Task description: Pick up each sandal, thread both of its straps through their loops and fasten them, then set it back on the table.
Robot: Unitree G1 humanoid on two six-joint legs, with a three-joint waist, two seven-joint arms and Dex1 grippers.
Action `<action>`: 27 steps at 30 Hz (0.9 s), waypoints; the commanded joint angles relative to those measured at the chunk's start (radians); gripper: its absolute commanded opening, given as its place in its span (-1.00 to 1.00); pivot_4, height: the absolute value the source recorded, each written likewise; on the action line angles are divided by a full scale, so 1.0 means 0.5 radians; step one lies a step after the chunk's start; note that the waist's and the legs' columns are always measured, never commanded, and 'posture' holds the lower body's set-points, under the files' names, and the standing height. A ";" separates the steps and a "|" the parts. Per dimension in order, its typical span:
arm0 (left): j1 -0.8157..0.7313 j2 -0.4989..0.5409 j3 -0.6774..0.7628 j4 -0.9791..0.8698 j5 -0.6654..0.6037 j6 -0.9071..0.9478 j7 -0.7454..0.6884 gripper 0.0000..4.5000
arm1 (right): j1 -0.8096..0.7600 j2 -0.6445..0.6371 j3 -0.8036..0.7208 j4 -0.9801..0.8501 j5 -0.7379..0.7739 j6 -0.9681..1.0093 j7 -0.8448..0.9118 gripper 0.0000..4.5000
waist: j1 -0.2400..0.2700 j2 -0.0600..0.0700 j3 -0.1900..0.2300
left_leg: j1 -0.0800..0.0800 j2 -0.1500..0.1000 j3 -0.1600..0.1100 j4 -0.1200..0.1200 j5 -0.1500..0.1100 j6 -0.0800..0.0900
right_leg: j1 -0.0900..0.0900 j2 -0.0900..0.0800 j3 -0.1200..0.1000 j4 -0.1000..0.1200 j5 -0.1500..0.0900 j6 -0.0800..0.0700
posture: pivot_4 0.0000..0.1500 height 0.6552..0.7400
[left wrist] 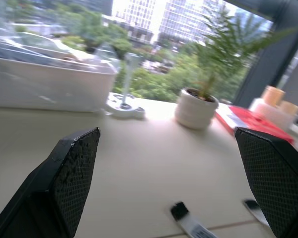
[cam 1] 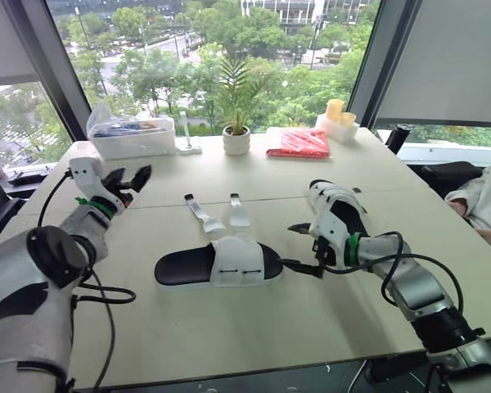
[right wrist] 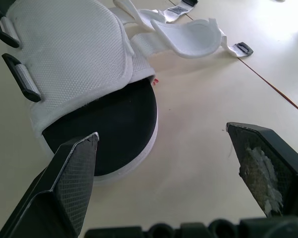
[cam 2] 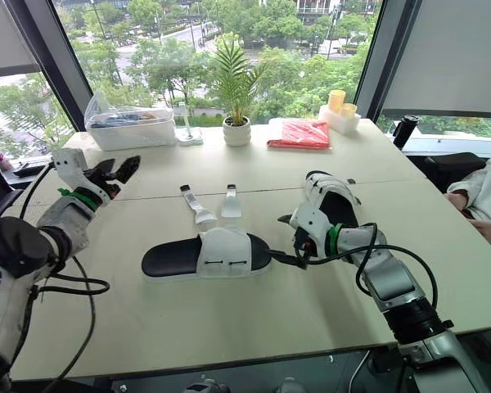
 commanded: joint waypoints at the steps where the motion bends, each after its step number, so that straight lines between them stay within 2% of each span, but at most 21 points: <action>1: 0.127 -0.166 -0.044 -0.524 -0.128 0.031 0.471 0.99 | -0.071 0.029 -0.052 0.003 0.008 -0.019 -0.001 1.00 | 0.014 0.001 0.000 | 0.000 0.000 0.001 0.000 0.000 0.000 | 0.000 0.000 0.002 0.001 0.000 0.000 | 1.00 1.00; 6: 0.309 -0.436 -0.220 -1.341 -0.107 0.412 0.833 0.99 | -0.065 0.049 -0.052 0.010 0.009 -0.015 0.002 1.00 | 0.031 -0.001 0.000 | -0.002 0.000 0.001 0.001 0.000 -0.001 | -0.002 0.001 0.007 0.000 0.001 -0.001 | 1.00 1.00; 12: 0.245 -0.583 -0.334 -1.610 -0.127 0.698 0.906 0.99 | -0.032 0.076 -0.085 -0.018 0.031 0.007 -0.031 1.00 | 0.029 -0.002 -0.001 | -0.002 -0.001 0.001 0.002 0.001 -0.001 | -0.001 0.001 0.006 0.000 0.001 -0.001 | 1.00 1.00; 14: 0.215 -0.619 -0.296 -1.640 -0.226 0.812 0.770 0.99 | -0.020 0.080 -0.101 -0.038 0.067 0.033 -0.022 1.00 | 0.027 -0.002 -0.001 | -0.002 -0.001 0.001 0.001 0.001 -0.002 | -0.001 0.001 0.005 0.000 0.001 -0.001 | 1.00 1.00; 17: 0.248 -0.700 -0.308 -1.771 -0.396 1.157 0.245 0.99 | -0.006 0.086 -0.100 -0.051 0.103 0.034 0.022 1.00 | 0.024 -0.002 -0.001 | -0.002 -0.001 0.001 0.001 0.001 -0.002 | -0.001 0.001 0.005 0.000 0.001 -0.001 | 1.00 1.00; 18: 0.267 -0.710 -0.315 -1.817 -0.432 1.238 0.148 0.99 | -0.004 0.086 -0.099 -0.052 0.107 0.033 0.035 1.00 | 0.024 -0.002 -0.001 | -0.002 -0.001 0.001 0.001 0.001 -0.002 | -0.001 0.002 0.005 -0.001 0.001 -0.001 | 1.00 1.00; 21: 0.459 -0.724 -0.415 -2.180 -0.542 1.625 -0.167 1.00 | 0.000 0.101 -0.119 -0.041 0.161 0.028 0.084 0.61 | 0.012 -0.001 -0.001 | -0.002 -0.001 0.001 0.001 0.002 -0.003 | -0.001 0.002 0.005 -0.001 0.001 -0.001 | 1.00 1.00; 22: 0.548 -0.722 -0.454 -2.357 -0.588 1.767 -0.244 1.00 | 0.001 0.106 -0.123 -0.036 0.177 0.020 0.104 0.41 | 0.001 -0.001 -0.002 | -0.001 0.000 0.002 0.000 0.002 -0.004 | -0.001 0.002 0.006 -0.001 0.001 -0.001 | 1.00 1.00; 27: 1.014 -0.590 -0.586 -3.190 -0.811 2.421 -0.408 1.00 | 0.006 0.149 -0.085 0.029 0.188 -0.059 0.195 -0.79 | -0.043 -0.001 -0.002 | 0.000 0.004 0.002 -0.003 0.006 -0.011 | -0.002 0.002 0.012 -0.002 0.001 -0.002 | 1.00 1.00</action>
